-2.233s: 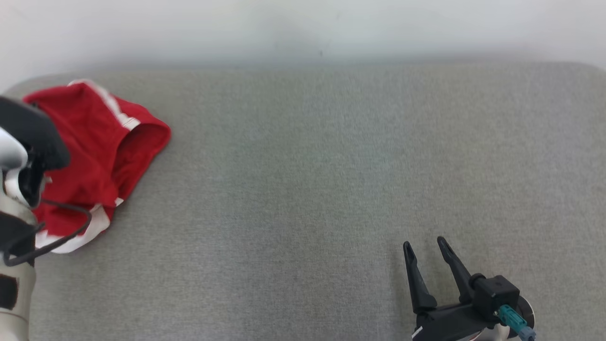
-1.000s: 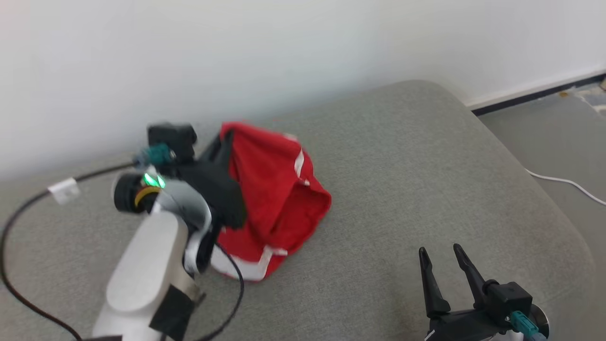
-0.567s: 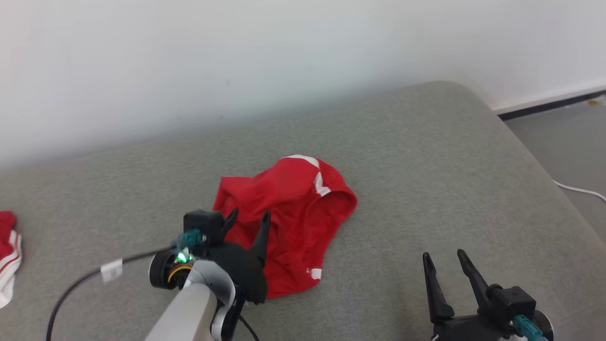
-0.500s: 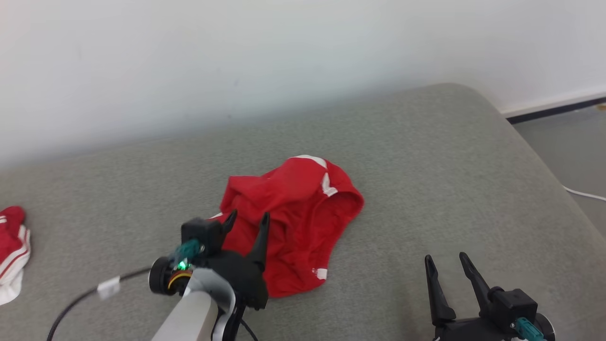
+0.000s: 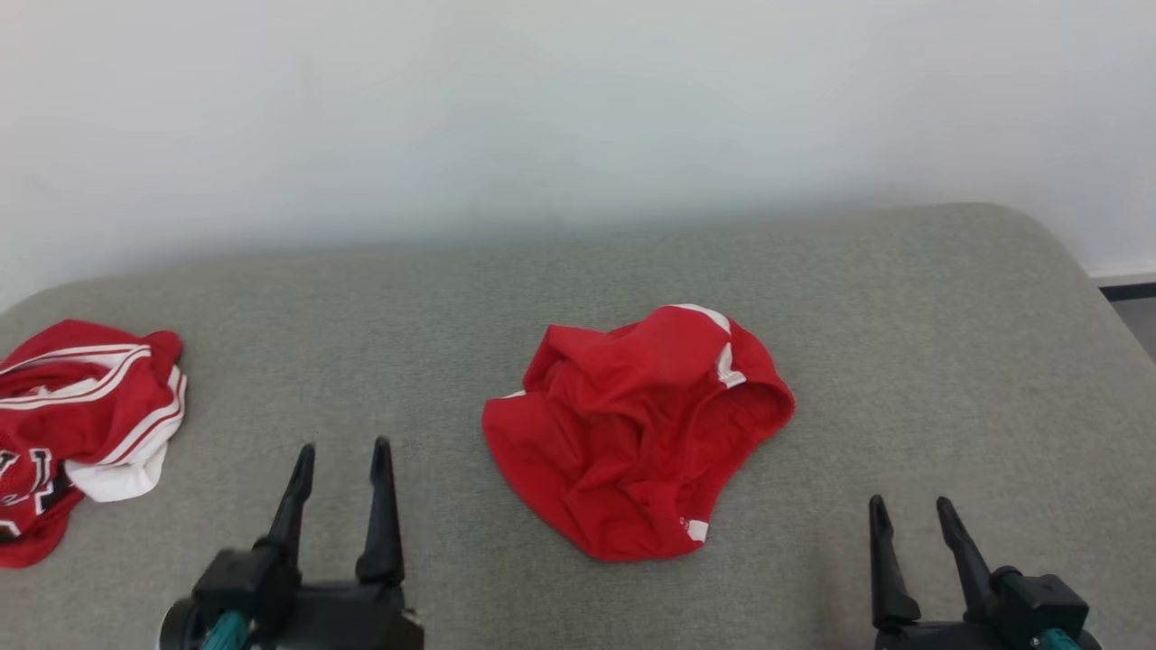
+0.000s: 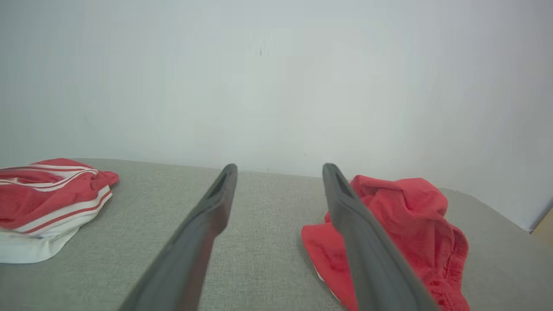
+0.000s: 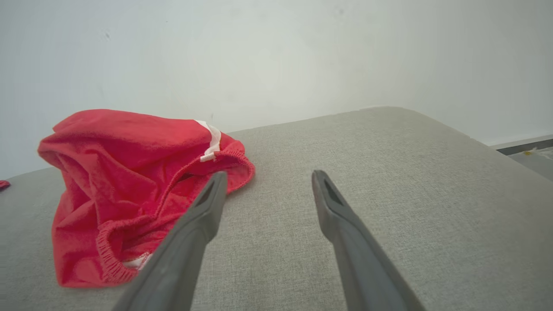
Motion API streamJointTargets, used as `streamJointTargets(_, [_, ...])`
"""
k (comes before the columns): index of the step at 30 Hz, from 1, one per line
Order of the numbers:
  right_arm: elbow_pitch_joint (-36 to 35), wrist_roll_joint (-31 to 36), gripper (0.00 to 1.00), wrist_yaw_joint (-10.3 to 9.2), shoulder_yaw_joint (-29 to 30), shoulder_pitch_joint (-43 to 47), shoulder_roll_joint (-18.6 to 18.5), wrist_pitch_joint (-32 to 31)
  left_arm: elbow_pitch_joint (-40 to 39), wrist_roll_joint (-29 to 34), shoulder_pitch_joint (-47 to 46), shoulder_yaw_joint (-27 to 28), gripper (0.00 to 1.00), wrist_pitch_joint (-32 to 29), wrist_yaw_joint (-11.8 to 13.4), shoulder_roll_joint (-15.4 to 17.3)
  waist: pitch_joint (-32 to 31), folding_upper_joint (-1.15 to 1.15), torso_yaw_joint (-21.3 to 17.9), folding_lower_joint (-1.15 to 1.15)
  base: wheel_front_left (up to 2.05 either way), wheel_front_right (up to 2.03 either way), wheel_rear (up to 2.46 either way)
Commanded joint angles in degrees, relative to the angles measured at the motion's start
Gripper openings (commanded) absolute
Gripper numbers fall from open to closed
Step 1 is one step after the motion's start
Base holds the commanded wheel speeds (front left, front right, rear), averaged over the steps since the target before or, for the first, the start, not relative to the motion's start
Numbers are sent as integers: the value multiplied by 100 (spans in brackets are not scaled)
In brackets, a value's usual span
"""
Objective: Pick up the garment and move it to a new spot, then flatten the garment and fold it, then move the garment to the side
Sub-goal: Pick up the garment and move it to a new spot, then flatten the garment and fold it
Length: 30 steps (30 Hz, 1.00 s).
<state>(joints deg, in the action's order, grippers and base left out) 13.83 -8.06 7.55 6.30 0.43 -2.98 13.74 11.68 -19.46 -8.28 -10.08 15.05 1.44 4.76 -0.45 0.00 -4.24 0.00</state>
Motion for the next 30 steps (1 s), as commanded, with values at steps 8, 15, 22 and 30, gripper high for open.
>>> streamJointTargets(8, [-69,183,100,-12,-227,182,15,145,-817,802,1088,603,100,18,-269,-94,-91,0,247,0,0,0,0])
streamJointTargets(15, [-23,351,100,-12,-248,405,15,155,-529,1187,1616,813,100,19,-435,-101,-163,0,319,0,0,0,0])
streamJointTargets(22, [-49,383,100,-12,-153,521,14,153,-405,1158,1757,1022,100,19,-502,-137,-194,0,336,0,0,0,0])
streamJointTargets(30, [-104,378,100,-13,-65,523,14,154,-275,1129,1776,1182,100,19,-595,-161,-193,0,275,0,0,0,0])
